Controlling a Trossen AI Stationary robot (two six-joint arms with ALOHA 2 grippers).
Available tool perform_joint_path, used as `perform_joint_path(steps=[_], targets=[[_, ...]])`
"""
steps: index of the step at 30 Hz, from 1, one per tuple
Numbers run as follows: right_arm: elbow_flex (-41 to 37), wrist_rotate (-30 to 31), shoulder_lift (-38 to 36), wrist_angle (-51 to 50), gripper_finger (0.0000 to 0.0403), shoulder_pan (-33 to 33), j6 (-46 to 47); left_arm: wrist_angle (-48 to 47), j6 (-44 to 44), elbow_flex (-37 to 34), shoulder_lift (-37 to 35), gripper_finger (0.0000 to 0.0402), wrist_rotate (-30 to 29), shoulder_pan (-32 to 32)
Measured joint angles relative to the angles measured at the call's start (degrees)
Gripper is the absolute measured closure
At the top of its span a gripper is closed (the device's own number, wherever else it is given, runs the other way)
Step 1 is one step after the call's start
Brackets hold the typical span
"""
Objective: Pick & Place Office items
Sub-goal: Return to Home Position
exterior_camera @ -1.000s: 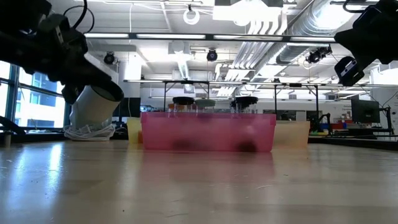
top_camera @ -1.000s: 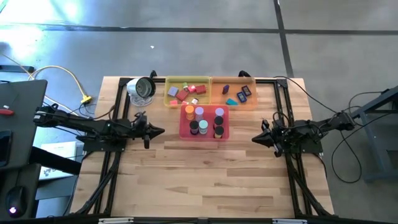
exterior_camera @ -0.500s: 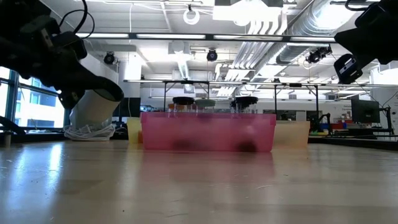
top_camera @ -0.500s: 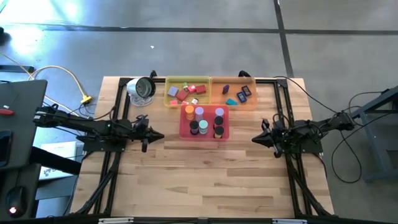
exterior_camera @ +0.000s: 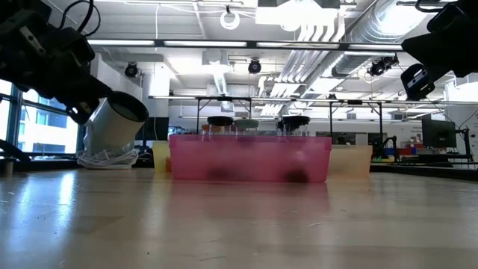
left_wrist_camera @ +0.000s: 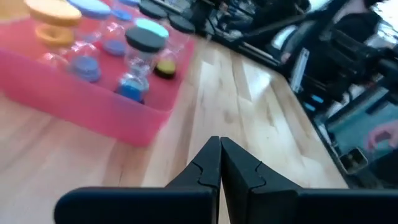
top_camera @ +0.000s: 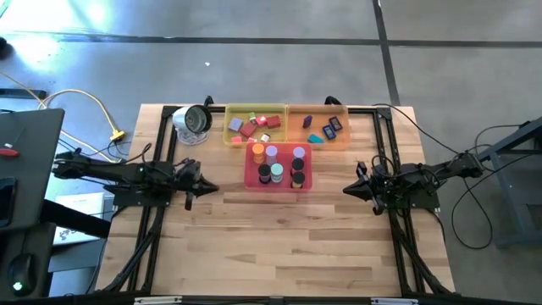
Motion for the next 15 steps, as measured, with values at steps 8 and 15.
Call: perform_joint_path(steps=[8,15], targets=[[-0.02,0.03,0.0,-0.02,0.0401,0.0,0.0,-4.57,4.55,0.5,-8.06,0.0401,9.76,-1.34],[-0.04,0.05,0.0,-0.02,0.0401,0.02,0.0,-5.68,3.29,0.52,-8.67,0.0401,5.19,-1.75]])
